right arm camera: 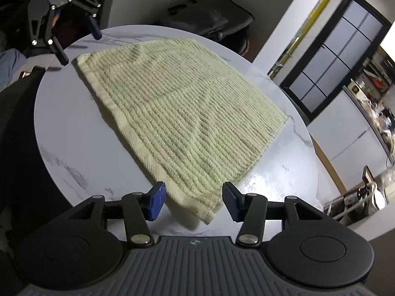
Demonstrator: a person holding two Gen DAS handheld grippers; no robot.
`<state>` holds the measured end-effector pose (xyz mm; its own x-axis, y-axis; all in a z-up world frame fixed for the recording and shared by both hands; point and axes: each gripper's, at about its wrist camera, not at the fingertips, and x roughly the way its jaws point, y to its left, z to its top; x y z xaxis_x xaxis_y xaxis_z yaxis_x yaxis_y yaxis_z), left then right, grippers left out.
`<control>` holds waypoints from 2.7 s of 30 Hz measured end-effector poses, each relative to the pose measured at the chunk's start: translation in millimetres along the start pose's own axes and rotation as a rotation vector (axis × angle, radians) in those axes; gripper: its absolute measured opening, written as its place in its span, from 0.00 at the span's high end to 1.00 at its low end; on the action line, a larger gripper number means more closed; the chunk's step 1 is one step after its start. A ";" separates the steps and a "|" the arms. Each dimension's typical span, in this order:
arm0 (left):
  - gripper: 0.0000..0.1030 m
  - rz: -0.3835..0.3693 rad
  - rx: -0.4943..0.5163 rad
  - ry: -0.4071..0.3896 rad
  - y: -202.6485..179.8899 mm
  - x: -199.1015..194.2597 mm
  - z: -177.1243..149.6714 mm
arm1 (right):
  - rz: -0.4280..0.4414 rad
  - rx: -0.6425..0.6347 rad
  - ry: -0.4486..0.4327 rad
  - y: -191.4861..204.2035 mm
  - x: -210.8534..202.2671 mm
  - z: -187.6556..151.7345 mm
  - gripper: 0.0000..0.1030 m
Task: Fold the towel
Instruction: 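Move both grippers to the two corners of one towel edge, then close the left gripper on one corner while the right gripper closes on the other, then lift the gripped towel edge with both grippers and carry it over the towel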
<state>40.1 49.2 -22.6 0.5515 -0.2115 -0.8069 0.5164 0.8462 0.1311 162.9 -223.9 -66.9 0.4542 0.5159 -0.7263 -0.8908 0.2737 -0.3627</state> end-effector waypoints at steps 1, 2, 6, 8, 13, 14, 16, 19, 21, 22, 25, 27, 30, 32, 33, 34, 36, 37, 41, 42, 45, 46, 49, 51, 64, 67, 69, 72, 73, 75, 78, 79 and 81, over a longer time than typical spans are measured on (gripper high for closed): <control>0.17 -0.004 0.005 0.000 0.8 0.0 0.4 | 0.008 -0.003 -0.002 -1.2 0.3 0.5 0.46; 0.17 -0.004 0.018 0.001 0.5 0.1 0.8 | 0.022 -0.005 -0.005 -3.5 1.0 1.0 0.47; 0.21 -0.003 0.035 0.010 0.1 0.8 1.3 | 0.044 -0.017 0.000 -8.5 3.4 2.6 0.48; 0.22 -0.009 0.040 0.010 -0.2 -0.4 0.6 | 0.049 -0.021 0.001 -9.6 4.2 2.9 0.49; 0.30 -0.026 0.050 0.010 0.5 -2.9 -0.2 | 0.067 -0.051 0.006 -7.8 5.0 3.0 0.56; 0.32 -0.044 0.061 0.012 -0.5 -2.6 0.1 | 0.072 -0.055 0.010 -7.9 4.8 2.7 0.57; 0.36 -0.055 0.084 0.013 -2.6 -1.9 1.7 | 0.085 -0.066 0.021 -8.3 4.9 2.3 0.57; 0.40 -0.084 0.101 -0.005 -3.1 -1.2 5.6 | 0.104 -0.082 0.038 -9.1 5.0 2.3 0.57; 0.40 -0.117 0.134 -0.017 -5.2 -2.1 7.5 | 0.131 -0.098 0.054 -9.8 3.1 1.9 0.57; 0.40 -0.126 0.140 -0.016 -5.6 -1.6 7.6 | 0.138 -0.102 0.056 -9.7 2.7 2.0 0.57; 0.45 -0.153 0.143 0.002 -1.3 4.3 9.6 | 0.154 -0.118 0.068 -11.5 2.5 3.4 0.57; 0.46 -0.163 0.134 0.014 3.6 8.5 10.4 | 0.157 -0.115 0.072 -15.4 5.5 4.6 0.57; 0.47 -0.180 0.124 0.031 10.2 10.1 11.3 | 0.174 -0.119 0.094 -20.0 11.5 3.8 0.57; 0.47 -0.191 0.121 0.048 13.7 11.4 11.7 | 0.188 -0.134 0.110 -22.4 13.0 2.9 0.57; 0.47 -0.201 0.118 0.052 15.1 11.8 11.3 | 0.198 -0.139 0.121 -25.2 13.5 3.1 0.57; 0.46 -0.207 0.119 0.051 16.3 12.0 11.1 | 0.202 -0.144 0.128 -27.4 14.0 3.4 0.57; 0.46 -0.214 0.120 0.047 18.5 12.5 11.0 | 0.218 -0.152 0.139 -31.7 15.8 4.1 0.57; 0.46 -0.216 0.118 0.045 19.3 12.2 10.7 | 0.222 -0.153 0.140 -32.2 16.5 4.5 0.57; 0.50 -0.217 0.096 0.031 23.2 10.0 8.2 | 0.250 -0.167 0.138 -34.0 19.9 7.8 0.58; 0.54 -0.214 0.093 0.029 21.8 9.8 7.9 | 0.256 -0.167 0.138 -34.8 20.7 8.3 0.62; 0.66 -0.192 0.074 0.020 23.3 9.5 7.2 | 0.291 -0.139 0.136 -35.4 21.4 8.7 0.80; 0.68 -0.186 0.071 0.016 24.4 9.2 6.5 | 0.292 -0.131 0.135 -34.4 20.8 8.4 0.83; 0.78 -0.171 0.070 0.007 26.1 8.7 4.9 | 0.301 -0.107 0.139 -32.9 21.7 7.9 0.91; 0.82 -0.155 0.067 0.000 26.3 8.3 3.5 | 0.293 -0.103 0.138 -31.0 21.2 7.4 0.93; 0.86 -0.140 0.075 -0.034 24.6 -6.9 -3.2 | 0.251 -0.108 0.106 -17.8 -0.7 8.9 0.95; 0.86 -0.140 0.078 -0.070 28.2 -20.0 -3.6 | 0.228 -0.106 0.085 -16.0 -10.6 10.9 0.95; 0.86 -0.122 0.095 -0.073 28.9 -24.6 -3.5 | 0.204 -0.101 0.069 -13.8 -17.5 12.9 0.95; 0.86 -0.125 0.105 -0.081 30.3 -30.8 -3.9 | 0.173 -0.088 0.046 -12.8 -27.1 15.9 0.95; 0.85 -0.126 0.111 -0.084 31.0 -33.9 -3.9 | 0.164 -0.086 0.039 -13.2 -30.3 16.2 0.95; 0.85 -0.124 0.120 -0.086 31.2 -37.1 -3.1 | 0.146 -0.080 0.024 -13.2 -37.8 16.6 0.95; 0.85 -0.111 0.128 -0.092 35.5 -39.5 -3.0 | 0.122 -0.070 0.009 -15.2 -46.3 16.4 0.95; 0.85 -0.107 0.128 -0.098 36.6 -40.3 -3.2 | 0.113 -0.065 0.003 -15.8 -49.3 16.5 0.95; 0.85 -0.098 0.128 -0.110 38.6 -42.1 -3.4 | 0.092 -0.049 -0.006 -17.1 -54.5 17.1 0.95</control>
<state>34.6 92.5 14.4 0.5592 -0.3477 -0.7526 0.6464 0.7512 0.1333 153.5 -242.8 -11.1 0.3708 0.5419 -0.7542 -0.9280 0.1849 -0.3234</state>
